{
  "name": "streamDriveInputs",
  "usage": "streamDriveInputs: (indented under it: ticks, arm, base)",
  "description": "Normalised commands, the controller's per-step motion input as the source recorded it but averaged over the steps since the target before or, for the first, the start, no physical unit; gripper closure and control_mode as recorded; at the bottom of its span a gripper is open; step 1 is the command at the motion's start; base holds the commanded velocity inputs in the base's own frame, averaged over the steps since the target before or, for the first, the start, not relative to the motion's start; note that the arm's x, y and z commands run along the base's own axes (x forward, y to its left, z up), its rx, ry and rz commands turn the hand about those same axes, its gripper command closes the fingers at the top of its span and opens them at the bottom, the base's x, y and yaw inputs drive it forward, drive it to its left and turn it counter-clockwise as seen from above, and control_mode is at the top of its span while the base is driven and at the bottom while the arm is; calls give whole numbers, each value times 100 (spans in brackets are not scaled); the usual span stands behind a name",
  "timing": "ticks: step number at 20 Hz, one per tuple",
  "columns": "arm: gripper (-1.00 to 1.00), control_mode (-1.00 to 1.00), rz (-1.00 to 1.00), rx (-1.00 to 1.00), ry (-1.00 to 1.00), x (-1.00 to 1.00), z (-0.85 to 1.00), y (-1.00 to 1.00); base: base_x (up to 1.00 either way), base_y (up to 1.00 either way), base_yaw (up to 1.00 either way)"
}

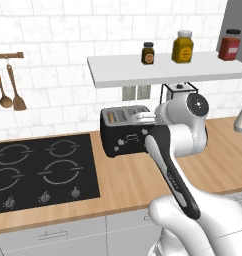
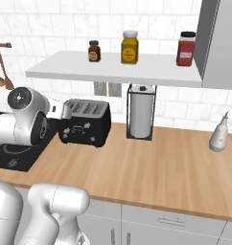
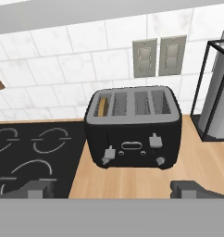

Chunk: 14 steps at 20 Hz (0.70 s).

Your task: Start the toaster. Once the lever pops up, take the bread to the plate on the dining counter.

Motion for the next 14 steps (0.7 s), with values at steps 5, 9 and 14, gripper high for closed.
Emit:
streamDriveInputs:
  ticks: [5, 9, 14]
  arm:
    - [-100, -100, 0, 0, 0, 0, 0, 0]
    - [-100, -100, 0, 0, 0, 0, 0, 0]
    - [-100, -100, 0, 0, 0, 0, 0, 0]
  base:
    - [0, 0, 0]
    - [0, 0, 0]
    - [0, 0, 0]
